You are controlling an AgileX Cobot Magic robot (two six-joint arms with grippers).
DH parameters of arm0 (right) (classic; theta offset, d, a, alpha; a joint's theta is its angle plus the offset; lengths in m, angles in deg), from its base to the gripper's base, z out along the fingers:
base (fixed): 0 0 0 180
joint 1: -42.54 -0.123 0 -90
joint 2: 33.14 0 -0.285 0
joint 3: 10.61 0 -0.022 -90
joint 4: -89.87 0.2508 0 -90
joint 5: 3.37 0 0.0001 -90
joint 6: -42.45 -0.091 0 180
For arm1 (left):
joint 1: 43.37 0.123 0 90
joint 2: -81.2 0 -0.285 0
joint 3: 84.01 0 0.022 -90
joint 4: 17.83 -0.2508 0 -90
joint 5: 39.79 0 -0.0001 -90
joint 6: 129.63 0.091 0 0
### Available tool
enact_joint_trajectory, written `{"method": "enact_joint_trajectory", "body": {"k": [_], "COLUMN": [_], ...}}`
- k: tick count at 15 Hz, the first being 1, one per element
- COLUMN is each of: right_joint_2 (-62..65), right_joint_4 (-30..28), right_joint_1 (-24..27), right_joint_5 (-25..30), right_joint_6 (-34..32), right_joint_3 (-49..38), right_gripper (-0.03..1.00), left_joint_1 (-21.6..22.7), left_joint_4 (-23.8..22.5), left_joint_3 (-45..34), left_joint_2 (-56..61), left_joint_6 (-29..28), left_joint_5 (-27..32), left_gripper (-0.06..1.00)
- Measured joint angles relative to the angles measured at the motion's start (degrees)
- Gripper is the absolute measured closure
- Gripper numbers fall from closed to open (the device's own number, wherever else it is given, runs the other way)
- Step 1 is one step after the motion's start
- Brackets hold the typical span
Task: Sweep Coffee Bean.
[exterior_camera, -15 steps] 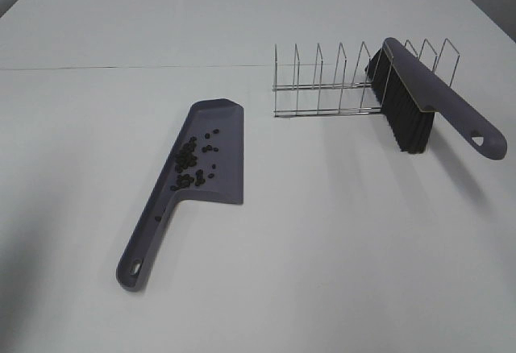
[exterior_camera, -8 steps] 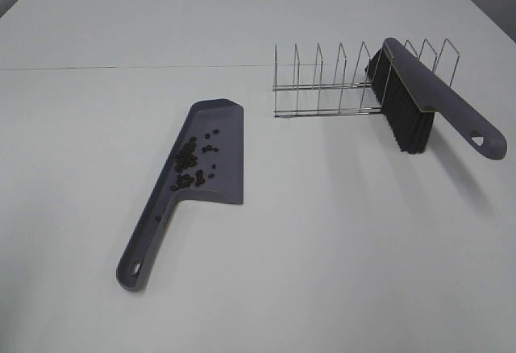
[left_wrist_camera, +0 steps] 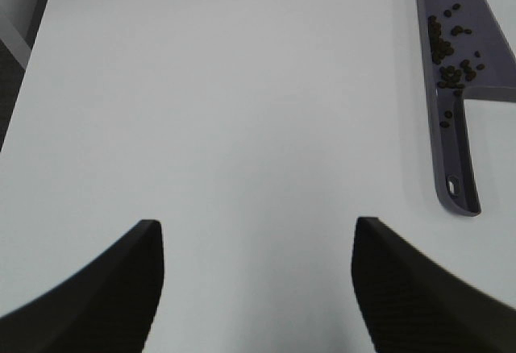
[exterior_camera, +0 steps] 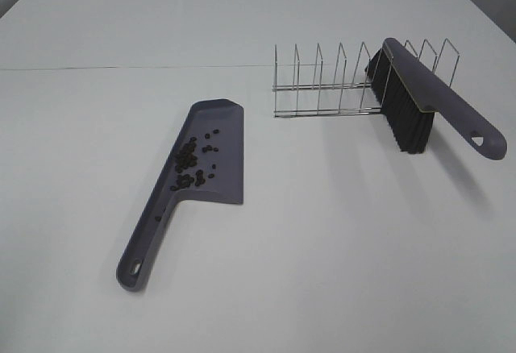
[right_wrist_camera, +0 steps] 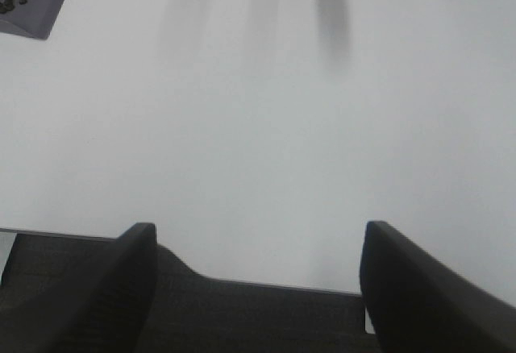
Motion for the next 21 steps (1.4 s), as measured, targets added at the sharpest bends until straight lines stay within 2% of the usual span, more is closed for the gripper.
{"method": "enact_joint_trajectory", "body": {"k": [3,7,10,21], "right_joint_2": [8.0,8.8,8.8,8.8], "right_joint_4": [0.1,-0.4,-0.7,0.9], "right_joint_1": [0.0,0.0,0.0,0.0], "right_joint_5": [-1.0,-3.4,-6.0,-6.0], "right_joint_6": [1.3,2.8,2.7,2.6], "right_joint_3": [-0.9,-1.7,-3.0,-3.0], "right_gripper": [0.34,0.34,0.34,0.34], "left_joint_1": [-0.1,-0.1,-0.1,-0.1], "left_joint_4": [0.0,0.1,0.1,1.7], "left_joint_3": [-0.7,-1.6,-1.6,-1.6], "left_joint_2": [6.3,15.2,15.4,15.4], "left_joint_6": [-0.2,-0.2,-0.2,-0.2], "left_joint_5": [0.1,0.5,0.5,0.5], "left_gripper": [0.33,0.33,0.33,0.33]}}
